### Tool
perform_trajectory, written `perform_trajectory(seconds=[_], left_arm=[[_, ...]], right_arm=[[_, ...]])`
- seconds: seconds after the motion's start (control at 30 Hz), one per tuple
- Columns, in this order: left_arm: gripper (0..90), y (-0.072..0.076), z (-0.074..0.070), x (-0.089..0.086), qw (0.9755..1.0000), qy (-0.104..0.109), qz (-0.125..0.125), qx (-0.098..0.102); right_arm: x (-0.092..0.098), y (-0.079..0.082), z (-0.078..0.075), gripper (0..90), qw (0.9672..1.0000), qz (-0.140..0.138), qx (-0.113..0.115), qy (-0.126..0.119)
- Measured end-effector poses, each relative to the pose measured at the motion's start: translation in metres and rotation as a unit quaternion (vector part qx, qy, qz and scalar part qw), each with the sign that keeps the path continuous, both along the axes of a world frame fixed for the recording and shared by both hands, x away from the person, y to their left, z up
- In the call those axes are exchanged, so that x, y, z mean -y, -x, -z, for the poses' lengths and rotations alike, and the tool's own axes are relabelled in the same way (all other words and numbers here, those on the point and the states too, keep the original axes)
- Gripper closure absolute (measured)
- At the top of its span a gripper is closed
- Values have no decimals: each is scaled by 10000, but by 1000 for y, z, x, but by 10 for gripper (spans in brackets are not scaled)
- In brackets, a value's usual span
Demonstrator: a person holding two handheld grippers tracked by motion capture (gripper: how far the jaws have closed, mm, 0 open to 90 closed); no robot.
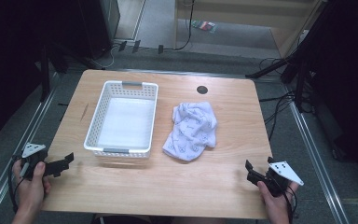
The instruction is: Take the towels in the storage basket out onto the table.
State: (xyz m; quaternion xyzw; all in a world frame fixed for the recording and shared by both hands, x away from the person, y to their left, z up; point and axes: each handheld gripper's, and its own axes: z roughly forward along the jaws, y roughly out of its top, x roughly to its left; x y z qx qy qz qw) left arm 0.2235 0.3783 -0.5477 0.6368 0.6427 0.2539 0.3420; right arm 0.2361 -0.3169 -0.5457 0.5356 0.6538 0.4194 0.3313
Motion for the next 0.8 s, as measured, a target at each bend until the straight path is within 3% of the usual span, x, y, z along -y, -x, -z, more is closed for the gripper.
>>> perform_trajectory(seconds=[0.2, 0.6, 0.73, 0.8], left_arm=[[2, 2, 3, 7, 9997, -220, 1, 128], [2, 1, 6, 10, 9994, -329, -61, 118], [2, 2, 6, 15, 9979, -620, -134, 134], [2, 2, 6, 16, 9978, -640, -105, 141]], right_arm=[[1, 0, 0, 136, 10000, 20, 10, -51], [1, 1, 0, 135, 10000, 3, 27, -68], [2, 1, 0, 135, 10000, 5, 39, -74], [2, 1, 0, 135, 10000, -2, 37, -71]])
